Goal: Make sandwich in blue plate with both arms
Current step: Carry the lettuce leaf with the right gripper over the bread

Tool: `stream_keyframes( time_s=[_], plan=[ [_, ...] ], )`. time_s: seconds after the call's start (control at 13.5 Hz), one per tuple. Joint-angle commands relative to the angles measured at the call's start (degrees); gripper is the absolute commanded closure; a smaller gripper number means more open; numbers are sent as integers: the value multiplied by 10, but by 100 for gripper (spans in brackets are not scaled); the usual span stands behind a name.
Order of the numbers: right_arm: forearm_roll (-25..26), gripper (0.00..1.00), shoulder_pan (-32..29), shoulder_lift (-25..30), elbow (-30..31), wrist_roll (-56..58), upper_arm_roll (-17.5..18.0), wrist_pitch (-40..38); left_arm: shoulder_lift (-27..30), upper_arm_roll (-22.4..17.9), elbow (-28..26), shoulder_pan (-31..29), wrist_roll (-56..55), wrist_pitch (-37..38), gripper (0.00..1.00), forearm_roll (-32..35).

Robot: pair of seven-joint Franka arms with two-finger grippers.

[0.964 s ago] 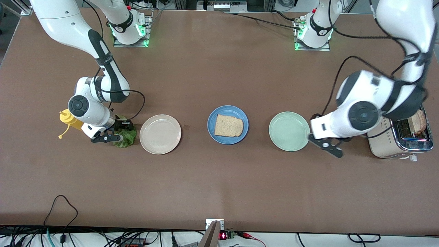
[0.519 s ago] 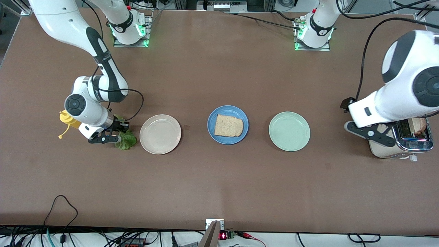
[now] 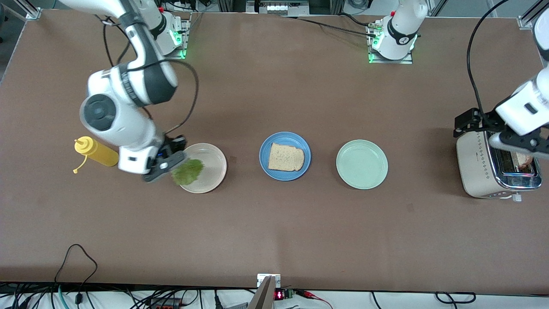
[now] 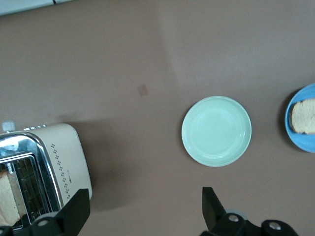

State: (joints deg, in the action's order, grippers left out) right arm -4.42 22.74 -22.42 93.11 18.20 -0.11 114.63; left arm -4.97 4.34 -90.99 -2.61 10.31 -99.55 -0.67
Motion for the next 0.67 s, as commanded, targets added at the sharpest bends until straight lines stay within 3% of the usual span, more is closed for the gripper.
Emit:
stream_keyframes(
  time_s=[0.0,0.37,0.59],
  plan=[
    [-3,100,68,-29,-35,21,3,-6,83,-13,-92,15,-3,0,0,-10],
    [-3,100,156,-106,-126,69,3,22,72,-12,-73,12,-2,23,0,-7],
    [-4,100,180,-159,-151,144,3,88,68,-11,-69,15,-3,21,0,45]
  ],
)
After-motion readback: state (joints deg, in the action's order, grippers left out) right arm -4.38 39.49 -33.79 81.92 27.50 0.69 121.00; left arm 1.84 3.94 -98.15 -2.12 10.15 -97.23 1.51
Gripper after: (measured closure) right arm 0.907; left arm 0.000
